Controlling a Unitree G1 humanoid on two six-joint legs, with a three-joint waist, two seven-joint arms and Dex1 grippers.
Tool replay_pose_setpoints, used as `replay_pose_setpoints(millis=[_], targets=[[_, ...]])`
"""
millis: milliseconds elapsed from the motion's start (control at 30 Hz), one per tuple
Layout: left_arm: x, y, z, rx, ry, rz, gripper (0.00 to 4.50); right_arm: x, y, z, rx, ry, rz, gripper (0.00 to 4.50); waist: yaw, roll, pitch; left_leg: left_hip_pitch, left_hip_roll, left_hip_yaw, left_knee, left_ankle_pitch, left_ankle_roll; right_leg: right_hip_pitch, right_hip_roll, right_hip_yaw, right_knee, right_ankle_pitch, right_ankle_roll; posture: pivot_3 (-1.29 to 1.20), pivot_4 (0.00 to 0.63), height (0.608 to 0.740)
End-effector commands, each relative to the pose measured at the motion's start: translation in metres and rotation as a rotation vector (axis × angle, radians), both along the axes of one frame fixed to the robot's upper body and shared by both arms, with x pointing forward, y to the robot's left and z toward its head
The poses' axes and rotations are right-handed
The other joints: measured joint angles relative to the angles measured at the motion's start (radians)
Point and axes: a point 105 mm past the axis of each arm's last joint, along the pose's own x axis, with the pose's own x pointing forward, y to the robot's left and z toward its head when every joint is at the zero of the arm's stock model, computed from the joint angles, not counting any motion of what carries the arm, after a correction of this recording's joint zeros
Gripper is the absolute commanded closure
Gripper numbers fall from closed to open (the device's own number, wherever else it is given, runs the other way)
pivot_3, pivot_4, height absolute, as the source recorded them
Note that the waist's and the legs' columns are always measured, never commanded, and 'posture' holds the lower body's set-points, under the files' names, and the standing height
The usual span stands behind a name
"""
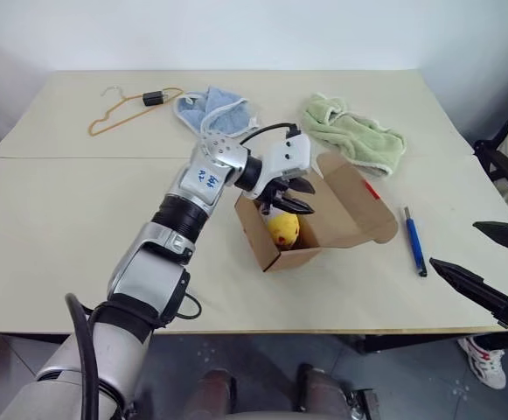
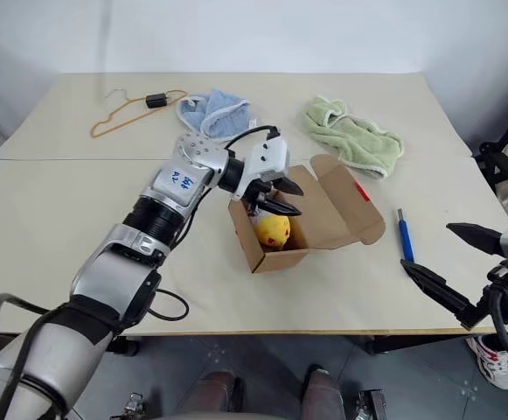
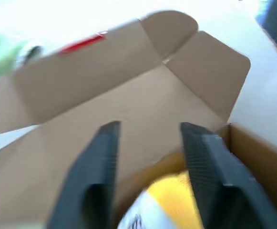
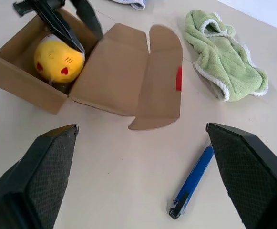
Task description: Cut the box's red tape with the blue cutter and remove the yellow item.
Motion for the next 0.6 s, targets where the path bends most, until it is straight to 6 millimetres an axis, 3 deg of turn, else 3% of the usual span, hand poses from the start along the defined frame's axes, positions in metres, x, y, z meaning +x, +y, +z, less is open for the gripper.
replay_pose_setpoints(millis=[33, 167, 367, 600], targets=[[-0.001, 0.006, 0.009, 0.008, -0.04, 0.009, 1.14, 0.0, 0.001, 0.004, -0.016, -0.012, 0.008, 0.0, 0.0, 0.0, 0.0, 0.0, 0.0, 0.0, 0.0, 0.0, 0.0, 0.0, 0.0, 0.0, 0.0, 0.0, 0.0, 0.0, 0.15, 0.74], [-0.007, 0.019, -0.005, 0.081, -0.008, 0.0, 0.04, 0.002, 0.001, 0.004, -0.019, -0.01, 0.008, 0.0, -0.001, 0.0, 0.0, 0.0, 0.0, 0.0, 0.0, 0.0, 0.0, 0.0, 0.0, 0.0, 0.0, 0.0, 0.0, 0.0, 0.15, 0.74], [-0.023, 0.025, -0.03, 0.212, 0.031, -0.083, 0.04, 0.005, 0.001, 0.004, -0.022, -0.006, 0.01, 0.0, 0.001, 0.0, 0.0, 0.0, 0.0, 0.0, 0.0, 0.0, 0.0, 0.0, 0.0, 0.0, 0.001, 0.0, 0.0, 0.0, 0.15, 0.74], [-0.019, 0.046, -0.049, 0.355, 0.012, -0.062, 0.04, 0.004, 0.001, 0.001, -0.023, 0.0, 0.005, 0.0, -0.001, 0.0, 0.0, 0.0, 0.0, 0.0, 0.0, 0.0, 0.0, 0.0, 0.0, 0.0, 0.001, 0.0, 0.0, 0.0, 0.15, 0.74]])
